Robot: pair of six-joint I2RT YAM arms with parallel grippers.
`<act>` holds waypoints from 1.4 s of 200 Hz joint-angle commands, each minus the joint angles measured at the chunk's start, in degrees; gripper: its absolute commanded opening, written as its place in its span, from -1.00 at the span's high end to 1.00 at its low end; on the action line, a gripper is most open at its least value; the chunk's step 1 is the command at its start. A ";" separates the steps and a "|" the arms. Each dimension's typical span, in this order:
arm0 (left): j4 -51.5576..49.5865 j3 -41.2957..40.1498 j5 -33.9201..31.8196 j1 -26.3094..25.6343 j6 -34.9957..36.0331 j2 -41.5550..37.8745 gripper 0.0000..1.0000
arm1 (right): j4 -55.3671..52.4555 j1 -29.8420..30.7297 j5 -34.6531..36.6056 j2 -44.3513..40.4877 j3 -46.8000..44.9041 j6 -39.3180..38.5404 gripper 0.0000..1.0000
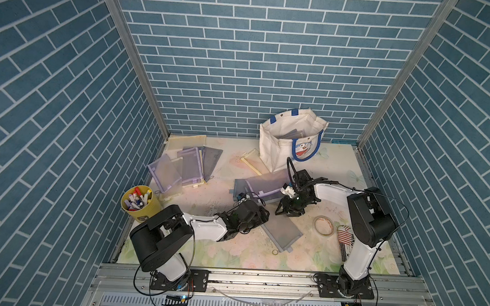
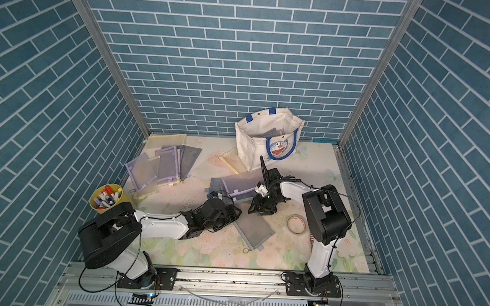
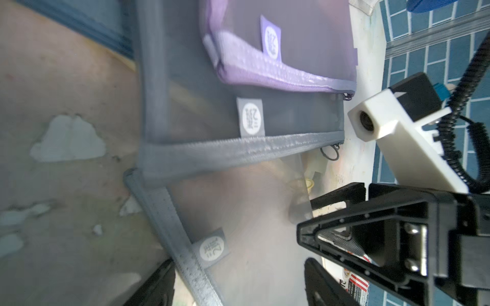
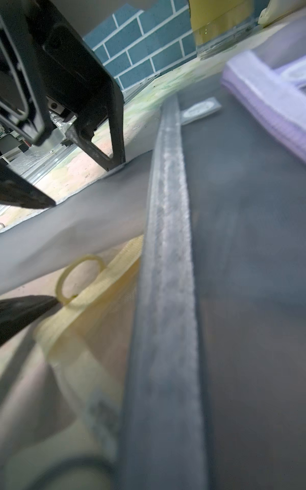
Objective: Put the pencil pouch into the canvas bag
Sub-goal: Pick up the pencil pouch from the center of the board.
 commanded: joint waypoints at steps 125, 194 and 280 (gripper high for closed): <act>-25.70 3.07 -5.05 0.44 9.48 -16.98 -0.61 | -11.70 1.06 0.68 -21.17 -2.70 0.80 1.00; -42.09 8.65 -7.45 4.68 20.71 -27.13 -0.65 | -16.24 1.31 -2.05 -34.29 -2.05 2.47 1.00; -43.42 11.89 -5.17 6.41 25.66 -27.88 -0.66 | -10.06 1.33 1.79 -36.21 -1.53 11.61 1.00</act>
